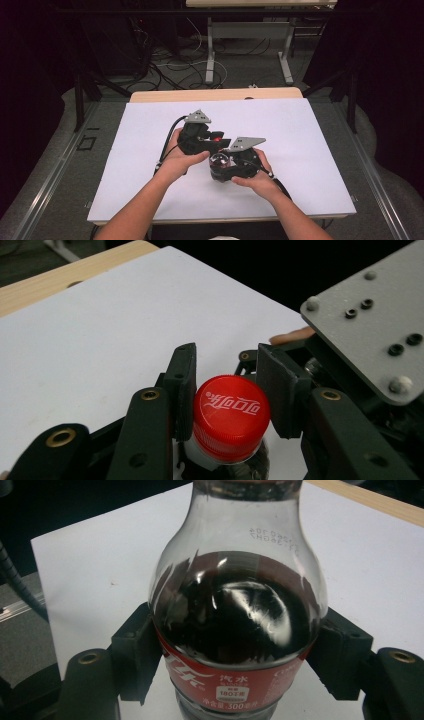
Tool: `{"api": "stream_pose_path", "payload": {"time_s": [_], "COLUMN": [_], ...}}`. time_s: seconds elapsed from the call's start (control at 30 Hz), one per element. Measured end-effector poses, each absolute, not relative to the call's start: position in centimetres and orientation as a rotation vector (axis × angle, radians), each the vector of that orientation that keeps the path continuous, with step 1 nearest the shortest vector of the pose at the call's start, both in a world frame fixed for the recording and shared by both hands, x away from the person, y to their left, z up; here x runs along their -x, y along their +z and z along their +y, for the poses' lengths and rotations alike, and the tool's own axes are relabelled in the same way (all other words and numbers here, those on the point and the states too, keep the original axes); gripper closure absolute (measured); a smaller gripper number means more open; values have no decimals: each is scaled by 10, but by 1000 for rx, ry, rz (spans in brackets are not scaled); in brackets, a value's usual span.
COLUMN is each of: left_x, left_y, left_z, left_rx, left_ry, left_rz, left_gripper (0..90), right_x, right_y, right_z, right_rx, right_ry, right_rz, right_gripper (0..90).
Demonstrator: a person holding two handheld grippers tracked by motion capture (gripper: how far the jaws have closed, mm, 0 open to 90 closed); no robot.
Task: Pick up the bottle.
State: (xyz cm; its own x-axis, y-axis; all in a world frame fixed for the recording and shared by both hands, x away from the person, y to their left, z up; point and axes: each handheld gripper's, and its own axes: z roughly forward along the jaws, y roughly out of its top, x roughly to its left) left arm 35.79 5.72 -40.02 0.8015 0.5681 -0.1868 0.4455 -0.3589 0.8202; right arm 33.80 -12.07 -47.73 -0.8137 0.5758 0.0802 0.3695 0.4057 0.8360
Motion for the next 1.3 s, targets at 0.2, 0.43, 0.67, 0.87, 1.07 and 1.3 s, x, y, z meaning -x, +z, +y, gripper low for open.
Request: {"api": "stream_pose_path", "payload": {"time_s": [0.2,0.43,0.67,0.87,1.07,1.3], "left_x": [-349,-350,-356,-360,-362,-363], "left_y": [-401,-403,-395,-390,-395,-397], "left_z": [47,42,53,65,66,64], "left_rx": [-1942,-1908,-1922,-1983,-2001,-2006], "left_ry": [273,263,189,111,92,98], "left_rz": [903,974,905,753,713,697], "left_gripper": [611,607,481,489,519,553], "right_x": [-340,-339,-341,-340,-339,-338], "right_y": [-478,-479,-476,-476,-476,-477], "right_z": [-120,-121,-125,-124,-123,-121], "right_rx": [-860,-920,-883,-873,-841,-836], "right_ry": [1354,1347,1383,1401,1408,1399], "right_rz": [2383,2382,2383,2406,2415,2430], "right_gripper": [298,298,298,297,298,298]}}
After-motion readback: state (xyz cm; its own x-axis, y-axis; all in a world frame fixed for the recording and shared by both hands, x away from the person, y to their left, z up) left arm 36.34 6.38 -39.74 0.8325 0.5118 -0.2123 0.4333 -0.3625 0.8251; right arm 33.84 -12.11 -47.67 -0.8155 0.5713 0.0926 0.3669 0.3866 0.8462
